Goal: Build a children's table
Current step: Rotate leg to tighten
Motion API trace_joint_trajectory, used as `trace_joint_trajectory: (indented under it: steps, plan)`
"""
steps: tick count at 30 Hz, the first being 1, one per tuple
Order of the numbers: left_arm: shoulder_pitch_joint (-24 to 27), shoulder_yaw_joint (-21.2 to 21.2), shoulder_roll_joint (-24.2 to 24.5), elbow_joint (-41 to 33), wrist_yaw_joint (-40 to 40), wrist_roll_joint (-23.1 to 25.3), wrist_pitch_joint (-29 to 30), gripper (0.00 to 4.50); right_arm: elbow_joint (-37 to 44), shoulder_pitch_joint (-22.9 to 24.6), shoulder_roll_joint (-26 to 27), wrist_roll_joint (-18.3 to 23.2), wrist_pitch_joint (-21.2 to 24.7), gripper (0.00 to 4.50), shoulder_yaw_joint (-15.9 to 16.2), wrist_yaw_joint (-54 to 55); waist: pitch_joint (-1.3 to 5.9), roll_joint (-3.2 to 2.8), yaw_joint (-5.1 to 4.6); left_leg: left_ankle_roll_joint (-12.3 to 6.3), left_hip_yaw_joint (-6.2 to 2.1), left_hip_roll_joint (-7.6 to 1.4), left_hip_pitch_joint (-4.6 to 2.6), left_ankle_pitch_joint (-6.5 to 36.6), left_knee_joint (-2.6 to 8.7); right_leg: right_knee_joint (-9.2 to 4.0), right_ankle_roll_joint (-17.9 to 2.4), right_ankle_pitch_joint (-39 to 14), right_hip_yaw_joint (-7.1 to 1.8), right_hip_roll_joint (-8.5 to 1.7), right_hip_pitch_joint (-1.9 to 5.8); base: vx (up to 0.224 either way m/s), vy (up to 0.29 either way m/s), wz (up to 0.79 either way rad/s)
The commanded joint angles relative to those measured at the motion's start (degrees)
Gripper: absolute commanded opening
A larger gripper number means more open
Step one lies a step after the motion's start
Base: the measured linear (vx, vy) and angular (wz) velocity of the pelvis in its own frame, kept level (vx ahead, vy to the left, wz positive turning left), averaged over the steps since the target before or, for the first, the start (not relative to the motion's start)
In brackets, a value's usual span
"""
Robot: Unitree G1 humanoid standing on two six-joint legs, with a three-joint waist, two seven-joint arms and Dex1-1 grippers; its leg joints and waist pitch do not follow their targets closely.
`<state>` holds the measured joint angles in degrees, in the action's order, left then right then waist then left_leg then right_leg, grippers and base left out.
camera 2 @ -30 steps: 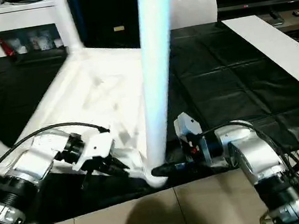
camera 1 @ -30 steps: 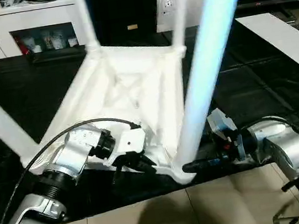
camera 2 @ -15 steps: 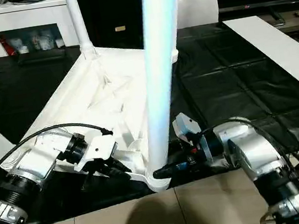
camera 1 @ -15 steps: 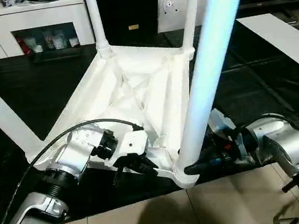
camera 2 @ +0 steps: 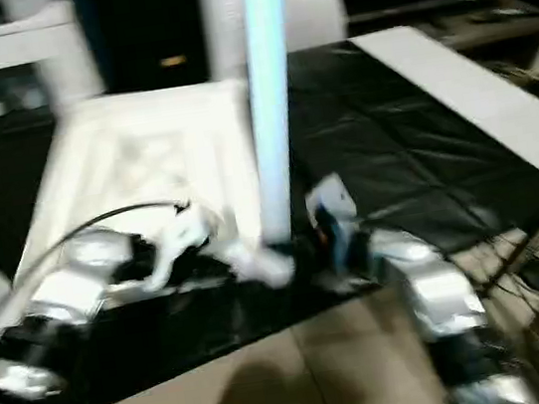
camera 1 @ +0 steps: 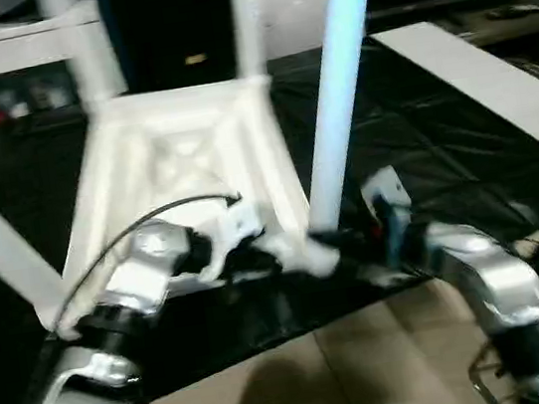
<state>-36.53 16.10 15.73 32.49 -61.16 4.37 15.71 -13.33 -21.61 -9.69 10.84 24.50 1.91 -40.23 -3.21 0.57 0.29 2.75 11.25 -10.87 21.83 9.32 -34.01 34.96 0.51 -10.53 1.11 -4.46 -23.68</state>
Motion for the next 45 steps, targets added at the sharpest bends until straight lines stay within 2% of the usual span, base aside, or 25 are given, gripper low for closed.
trace_joint_trajectory:
  steps: [1,2,3,4,8,9,11,12,14,16,18,19,20,21,22,23,27,31,32,35,39,41,42,45]
  plan:
    - [-2.18,-0.06,-6.40,-2.37,6.46,-1.64,3.12,0.00,-2.92,-2.05,6.65,0.85,3.70,1.98,3.29,5.34,3.44,0.27,0.29,1.62,-1.61,-1.35,-0.96,21.31,4.36,-5.89,-8.16,-28.01,-1.12,-2.95,1.62,0.000,0.000,0.00]
    - [-2.61,-0.68,-7.70,-2.27,8.87,-1.43,4.67,0.00,-4.12,-2.85,8.40,0.60,4.53,1.98,2.13,8.70,3.44,0.11,0.25,1.63,-1.60,-1.34,-0.99,21.25,4.32,-5.85,-8.40,-27.50,-1.12,-2.91,1.56,0.000,0.000,0.00]
    - [-2.61,-0.68,-7.70,-2.27,8.87,-1.43,4.67,0.00,-4.12,-2.85,8.40,0.60,4.53,1.98,2.13,8.70,3.52,0.17,0.10,1.65,-1.54,-1.34,-1.05,21.09,4.33,-5.79,-8.88,-26.24,-1.12,-2.74,1.49,0.000,0.000,0.00]
    - [-3.38,-1.54,-9.77,-2.04,12.54,-0.93,6.51,0.00,-5.67,-4.04,10.78,0.17,5.71,1.98,0.89,12.81,3.58,0.20,0.09,1.60,-1.52,-1.38,-1.04,20.85,4.37,-5.66,-9.06,-24.88,-1.13,-2.64,1.61,0.000,0.000,0.00]
    - [-4.16,-2.29,-11.93,-2.67,15.91,-0.56,9.01,0.00,-6.36,-5.01,12.86,-0.25,5.71,1.98,0.42,14.95,3.68,0.01,0.33,0.84,-1.30,-1.35,-1.07,20.00,4.34,-5.62,-9.67,-20.81,-1.28,-2.51,1.70,0.000,0.000,0.00]
    - [-4.16,-2.29,-11.93,-2.67,15.91,-0.56,9.01,0.00,-6.36,-5.01,12.86,-0.25,5.71,2.54,0.42,14.95,3.68,0.05,0.36,0.71,-1.25,-1.37,-1.04,19.75,4.34,-5.58,-9.73,-20.12,-1.32,-2.49,1.73,0.000,0.000,0.00]
    - [-3.76,-1.70,-11.72,-3.85,15.74,-0.26,9.40,0.00,-4.80,-3.95,12.39,-1.24,4.16,2.75,1.96,13.86,3.77,0.04,0.45,0.27,-1.22,-1.39,-0.82,18.66,4.35,-5.28,-10.11,-17.67,-1.36,-2.50,2.03,0.000,0.000,0.00]
    - [-3.70,-1.62,-11.66,-3.97,15.71,-0.21,9.40,0.00,-4.68,-3.85,12.39,-1.25,4.09,2.75,1.97,13.80,3.77,0.04,0.45,0.27,-1.22,-1.39,-0.82,18.66,4.35,-5.28,-10.11,-17.67,-1.36,-2.50,2.03,0.000,0.000,0.00]
    - [-3.29,-1.31,-10.94,-4.35,15.27,0.06,9.13,0.00,-3.82,-3.19,12.25,-1.09,3.29,3.04,1.58,13.48,3.84,-0.05,0.55,-0.07,-1.08,-1.40,-0.88,17.94,4.27,-5.31,-10.40,-16.61,-1.41,-2.48,2.01,0.000,0.000,0.00]
    - [-2.39,-1.08,-9.41,-4.65,12.74,-0.37,6.48,0.00,-1.83,-1.89,9.95,-1.45,-0.09,3.17,2.25,11.26,3.80,-0.07,0.66,-0.15,-1.09,-1.42,-0.83,18.05,4.30,-5.36,-10.33,-16.83,-1.41,-2.54,2.05,0.000,0.000,0.00]
    - [-1.99,-1.06,-8.69,-4.82,11.52,-0.80,5.28,0.00,-0.98,-1.35,8.84,-1.48,-1.12,3.36,2.32,10.19,3.90,-0.05,0.67,-0.27,-1.12,-1.47,-0.74,17.41,4.34,-5.24,-10.29,-15.93,-1.38,-2.50,2.22,0.000,0.000,0.00]
    - [-1.34,-0.55,-7.03,-5.16,9.23,-0.92,3.39,0.00,0.28,-0.50,6.91,-0.96,-2.13,3.58,2.07,7.69,3.95,0.01,0.77,-0.69,-1.06,-1.47,-0.73,16.64,4.24,-5.15,-10.58,-14.64,-1.43,-2.51,2.33,0.000,0.000,0.00]
    - [-1.01,-0.12,-6.06,-5.30,7.79,-0.88,2.09,0.00,0.85,-0.13,5.91,-0.59,-2.59,3.58,1.91,6.16,3.90,0.17,0.87,-1.32,-0.93,-1.47,-0.62,16.27,4.16,-5.19,-10.63,-14.09,-1.51,-2.56,2.38,0.000,0.000,0.00]
    - [-0.52,0.04,-4.88,-5.61,6.32,-1.07,1.81,0.00,1.74,0.42,4.42,-0.17,-3.17,3.61,1.66,4.05,3.96,-0.08,0.99,-1.40,-1.10,-1.53,-0.55,15.96,4.22,-4.97,-10.73,-13.64,-1.47,-2.65,2.56,0.000,0.000,0.00]
    - [-0.33,0.09,-4.39,-5.71,5.67,-1.18,1.49,0.00,2.10,0.65,3.76,-0.04,-3.52,3.66,1.61,3.11,4.01,-0.07,0.98,-1.57,-1.06,-1.56,-0.55,15.58,4.23,-4.93,-10.88,-13.06,-1.44,-2.59,2.61,0.000,0.000,0.00]
    - [0.23,0.67,-2.52,-5.67,2.05,-1.60,-3.73,0.00,3.46,1.58,0.96,0.40,-6.04,3.85,1.93,-1.35,3.97,0.12,1.23,-1.90,-0.97,-1.68,-0.68,15.23,4.15,-4.99,-11.24,-12.32,-1.39,-2.59,2.49,0.000,0.000,0.00]
    - [0.90,1.51,-0.31,-5.80,-3.17,-2.45,-7.01,0.00,4.81,2.60,-2.69,1.37,-7.13,3.85,2.28,-7.00,3.97,-0.09,1.91,-2.19,-0.84,-1.84,-0.81,14.33,4.10,-4.65,-12.13,-10.99,-1.38,-2.65,2.48,0.000,0.000,0.00]
    - [0.82,3.32,3.29,-5.16,-13.55,-4.49,-11.19,0.00,5.65,3.72,-10.73,3.59,-8.97,3.85,3.84,-20.11,3.89,-0.07,3.06,-2.12,-0.75,-2.11,-1.34,15.50,4.16,-4.59,-12.46,-11.60,-1.41,-2.65,2.34,0.000,0.000,0.00]
    - [0.57,3.68,3.68,-4.93,-14.45,-4.54,-11.64,0.00,5.55,3.64,-11.40,4.20,-8.77,3.85,3.69,-21.54,3.77,-0.15,3.33,-2.12,-0.65,-2.17,-1.43,15.86,4.18,-4.56,-12.74,-11.62,-1.47,-2.64,2.12,0.000,0.000,0.00]
    - [-0.26,5.63,5.66,-4.03,-19.28,-3.98,-14.19,0.00,5.43,3.20,-14.16,6.56,-7.63,3.85,4.02,-28.07,3.76,-0.15,3.92,-1.63,-0.77,-2.28,-1.40,16.85,4.26,-4.63,-12.43,-13.84,-1.39,-2.85,2.21,0.000,0.000,0.00]
    - [-0.75,6.52,6.81,-2.98,-22.60,-3.32,-16.95,0.00,5.06,2.95,-16.25,7.28,-7.85,3.85,5.51,-32.73,3.76,-0.18,4.68,-1.13,-0.65,-2.36,-1.52,16.51,4.22,-4.55,-12.46,-13.94,-1.44,-2.93,2.06,0.000,0.000,0.00]
    - [-1.47,7.39,7.72,-2.35,-25.45,-3.30,-18.80,0.00,4.80,2.68,-18.11,7.61,-7.87,3.72,7.47,-36.82,3.84,-0.11,4.92,-1.17,-0.68,-2.39,-1.36,16.12,4.24,-4.37,-12.39,-13.62,-1.37,-2.92,2.25,0.000,0.000,0.00]
    - [-1.47,7.39,7.72,-2.35,-25.45,-3.30,-18.80,0.00,4.80,2.68,-18.11,7.61,-7.87,3.64,7.47,-36.82,3.84,-0.06,4.94,-1.14,-0.72,-2.37,-1.27,15.95,4.24,-4.28,-12.45,-13.43,-1.31,-2.91,2.34,0.000,0.000,0.00]
    - [-2.30,8.20,8.08,-1.81,-27.80,-3.37,-20.49,0.00,3.86,2.20,-19.50,7.24,-8.13,3.36,9.49,-41.02,3.92,-0.02,5.14,-1.28,-0.65,-2.43,-1.32,15.35,4.12,-4.17,-12.86,-12.79,-1.34,-3.00,2.25,0.000,0.000,0.00]
